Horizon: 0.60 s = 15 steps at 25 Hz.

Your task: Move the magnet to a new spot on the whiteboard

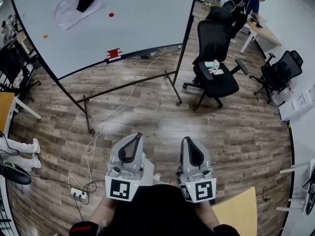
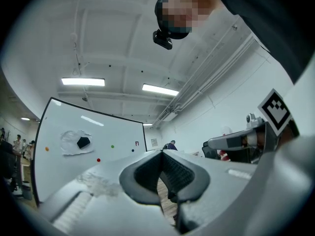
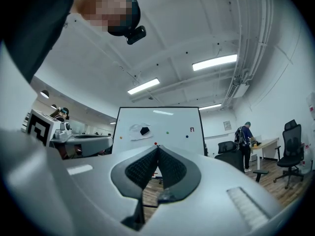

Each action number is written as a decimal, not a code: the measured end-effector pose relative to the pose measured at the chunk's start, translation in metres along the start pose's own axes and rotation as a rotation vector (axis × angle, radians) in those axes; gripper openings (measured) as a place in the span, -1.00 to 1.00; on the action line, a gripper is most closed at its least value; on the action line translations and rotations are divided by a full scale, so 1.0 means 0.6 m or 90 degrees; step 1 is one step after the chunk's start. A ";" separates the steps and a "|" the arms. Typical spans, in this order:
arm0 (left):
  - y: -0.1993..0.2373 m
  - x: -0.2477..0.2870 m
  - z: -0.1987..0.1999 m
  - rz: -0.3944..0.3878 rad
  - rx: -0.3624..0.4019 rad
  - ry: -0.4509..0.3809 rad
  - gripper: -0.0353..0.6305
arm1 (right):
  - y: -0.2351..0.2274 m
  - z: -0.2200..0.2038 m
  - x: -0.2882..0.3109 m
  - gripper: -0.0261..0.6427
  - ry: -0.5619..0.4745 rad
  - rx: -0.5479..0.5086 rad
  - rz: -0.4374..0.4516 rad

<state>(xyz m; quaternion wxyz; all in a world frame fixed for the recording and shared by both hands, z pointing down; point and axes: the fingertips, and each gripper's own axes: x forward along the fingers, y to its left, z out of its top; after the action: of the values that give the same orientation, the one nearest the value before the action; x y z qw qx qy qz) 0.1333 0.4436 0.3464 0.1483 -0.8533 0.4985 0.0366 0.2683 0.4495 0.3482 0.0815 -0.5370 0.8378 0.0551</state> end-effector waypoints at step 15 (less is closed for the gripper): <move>0.047 0.118 -0.059 -0.025 -0.028 0.009 -0.89 | -0.060 -0.048 0.098 -0.92 0.033 0.013 -0.021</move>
<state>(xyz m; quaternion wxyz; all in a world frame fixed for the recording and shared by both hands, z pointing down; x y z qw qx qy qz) 0.1412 0.3607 0.3593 0.1271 -0.8664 0.4814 0.0386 0.2747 0.3771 0.3650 0.0659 -0.5509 0.8314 0.0314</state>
